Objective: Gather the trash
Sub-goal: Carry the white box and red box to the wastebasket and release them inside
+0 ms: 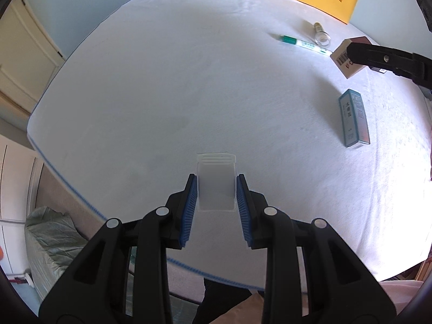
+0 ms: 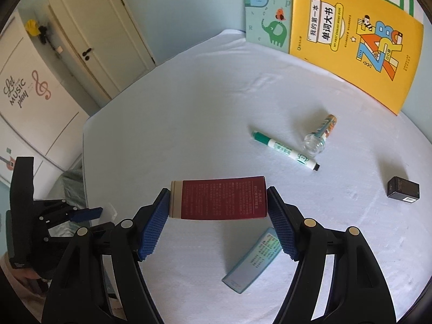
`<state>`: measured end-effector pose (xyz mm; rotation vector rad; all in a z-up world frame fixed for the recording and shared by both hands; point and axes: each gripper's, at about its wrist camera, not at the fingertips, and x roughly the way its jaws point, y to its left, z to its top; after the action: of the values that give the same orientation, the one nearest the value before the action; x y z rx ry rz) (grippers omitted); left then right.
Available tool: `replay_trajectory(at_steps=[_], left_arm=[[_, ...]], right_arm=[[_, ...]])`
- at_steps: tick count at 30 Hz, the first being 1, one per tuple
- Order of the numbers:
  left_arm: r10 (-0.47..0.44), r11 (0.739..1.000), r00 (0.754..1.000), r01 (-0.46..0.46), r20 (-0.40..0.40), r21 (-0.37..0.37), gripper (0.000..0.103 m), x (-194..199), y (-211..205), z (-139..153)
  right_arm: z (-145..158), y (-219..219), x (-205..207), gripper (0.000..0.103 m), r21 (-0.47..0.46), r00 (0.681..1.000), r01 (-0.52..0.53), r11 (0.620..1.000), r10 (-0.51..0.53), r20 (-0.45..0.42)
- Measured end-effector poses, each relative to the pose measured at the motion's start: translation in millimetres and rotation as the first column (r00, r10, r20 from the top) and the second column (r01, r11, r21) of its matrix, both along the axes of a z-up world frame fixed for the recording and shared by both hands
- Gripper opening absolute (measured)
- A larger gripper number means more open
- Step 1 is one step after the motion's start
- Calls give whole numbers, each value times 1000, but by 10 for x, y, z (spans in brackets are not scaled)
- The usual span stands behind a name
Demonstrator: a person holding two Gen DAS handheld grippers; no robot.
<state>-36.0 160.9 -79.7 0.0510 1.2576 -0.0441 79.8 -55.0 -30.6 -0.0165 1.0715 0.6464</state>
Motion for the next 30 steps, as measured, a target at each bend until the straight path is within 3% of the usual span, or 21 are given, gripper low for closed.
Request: replay_trajectory(at_steps=[16,30], left_arm=[[171,985,985,-171,20,8,27,-502,964,47],[349,937,937,-349,18,3,27,-989,1831,56]], right_arm=[[113,1124,-386,72,6,972,-235,972,235,-2],[147,2248,-848,72,29,896,-441,897,442,-29]])
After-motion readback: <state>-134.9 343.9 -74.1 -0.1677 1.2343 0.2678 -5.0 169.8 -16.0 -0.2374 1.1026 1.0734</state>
